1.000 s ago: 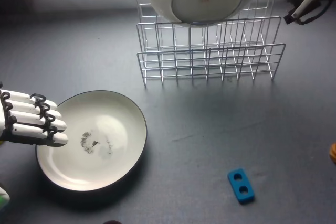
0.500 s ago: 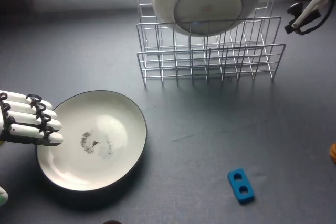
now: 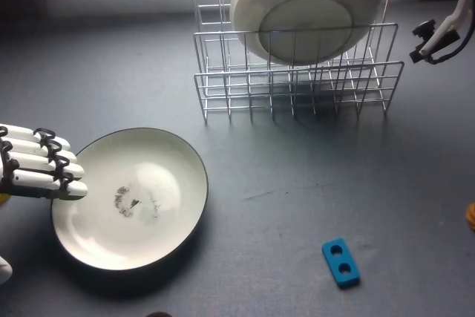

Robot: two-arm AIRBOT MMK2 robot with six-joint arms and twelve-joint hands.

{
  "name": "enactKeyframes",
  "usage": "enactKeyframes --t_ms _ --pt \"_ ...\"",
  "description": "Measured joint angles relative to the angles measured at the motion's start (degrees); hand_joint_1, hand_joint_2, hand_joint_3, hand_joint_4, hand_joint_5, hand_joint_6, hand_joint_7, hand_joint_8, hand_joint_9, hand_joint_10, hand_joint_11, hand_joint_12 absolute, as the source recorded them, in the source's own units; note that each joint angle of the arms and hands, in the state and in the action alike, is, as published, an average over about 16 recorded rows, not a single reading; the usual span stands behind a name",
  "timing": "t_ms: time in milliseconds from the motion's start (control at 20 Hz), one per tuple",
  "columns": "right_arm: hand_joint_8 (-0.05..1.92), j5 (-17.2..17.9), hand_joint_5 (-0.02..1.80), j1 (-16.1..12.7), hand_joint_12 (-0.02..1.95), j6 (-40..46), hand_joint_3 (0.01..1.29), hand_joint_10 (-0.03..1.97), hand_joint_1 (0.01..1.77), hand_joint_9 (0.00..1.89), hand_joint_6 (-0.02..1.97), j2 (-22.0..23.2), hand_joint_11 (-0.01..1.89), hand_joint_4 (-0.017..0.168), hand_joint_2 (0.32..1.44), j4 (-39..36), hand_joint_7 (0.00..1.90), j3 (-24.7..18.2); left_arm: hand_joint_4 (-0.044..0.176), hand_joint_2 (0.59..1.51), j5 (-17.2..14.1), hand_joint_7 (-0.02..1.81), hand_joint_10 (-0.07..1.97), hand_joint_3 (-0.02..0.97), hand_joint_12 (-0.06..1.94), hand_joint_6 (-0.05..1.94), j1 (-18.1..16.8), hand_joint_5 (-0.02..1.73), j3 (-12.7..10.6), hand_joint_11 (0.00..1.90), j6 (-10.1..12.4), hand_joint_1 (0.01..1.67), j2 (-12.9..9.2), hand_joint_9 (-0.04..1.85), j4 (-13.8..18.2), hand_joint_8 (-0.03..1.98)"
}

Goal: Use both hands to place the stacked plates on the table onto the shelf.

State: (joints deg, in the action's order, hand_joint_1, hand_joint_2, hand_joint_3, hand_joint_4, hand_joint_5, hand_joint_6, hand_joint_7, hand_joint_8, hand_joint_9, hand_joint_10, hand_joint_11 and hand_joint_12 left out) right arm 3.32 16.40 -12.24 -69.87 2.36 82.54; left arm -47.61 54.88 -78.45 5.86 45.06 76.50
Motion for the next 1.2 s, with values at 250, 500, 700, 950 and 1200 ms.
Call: enactKeyframes --t_ms 250,500,700,950,1200 --pt "0.97 0.47 0.83 1.19 1.23 0.01 0.02 1.05 1.31 0.93 1.01 -0.02 0.71 -0.008 1.06 0.10 0.98 0.25 0.002 1.111 0.11 0.03 0.02 0.018 0.01 0.01 0.38 0.08 -0.27 0.02 -0.03 0.01 0.10 0.02 -0.30 0.00" --pt "0.99 0.92 0.82 1.92 1.25 0.01 0.02 1.03 1.31 0.93 1.02 -0.02 0.71 -0.008 1.07 0.69 0.97 0.33 0.002 1.115 0.14 0.04 0.02 0.018 0.01 0.01 0.73 0.08 -0.39 0.02 -0.03 0.01 0.17 0.02 -0.40 0.00" --pt "1.00 1.12 0.81 2.24 1.25 0.01 0.02 0.80 1.29 0.96 1.02 -0.02 0.71 -0.008 1.08 1.20 0.97 0.33 0.002 1.116 0.17 0.04 0.02 0.019 0.01 0.01 0.87 0.08 -0.46 0.02 -0.04 0.01 0.19 0.02 -0.44 0.01" --pt "0.79 1.51 0.76 2.38 1.26 -0.03 0.02 0.57 1.23 0.93 0.96 -0.01 0.62 -0.008 1.12 1.91 0.91 0.33 0.003 1.115 0.16 0.04 0.02 0.018 0.01 0.01 0.89 0.09 -0.56 0.02 -0.03 0.01 0.24 0.02 -0.52 0.01" --pt "0.49 2.06 0.73 2.43 1.26 -0.19 0.02 0.27 1.16 0.89 0.68 0.00 0.50 -0.006 1.13 2.29 0.88 0.31 0.002 1.111 0.15 0.04 0.02 0.019 0.01 0.01 0.89 0.08 -0.69 0.02 -0.03 0.01 0.32 0.02 -0.66 0.02"
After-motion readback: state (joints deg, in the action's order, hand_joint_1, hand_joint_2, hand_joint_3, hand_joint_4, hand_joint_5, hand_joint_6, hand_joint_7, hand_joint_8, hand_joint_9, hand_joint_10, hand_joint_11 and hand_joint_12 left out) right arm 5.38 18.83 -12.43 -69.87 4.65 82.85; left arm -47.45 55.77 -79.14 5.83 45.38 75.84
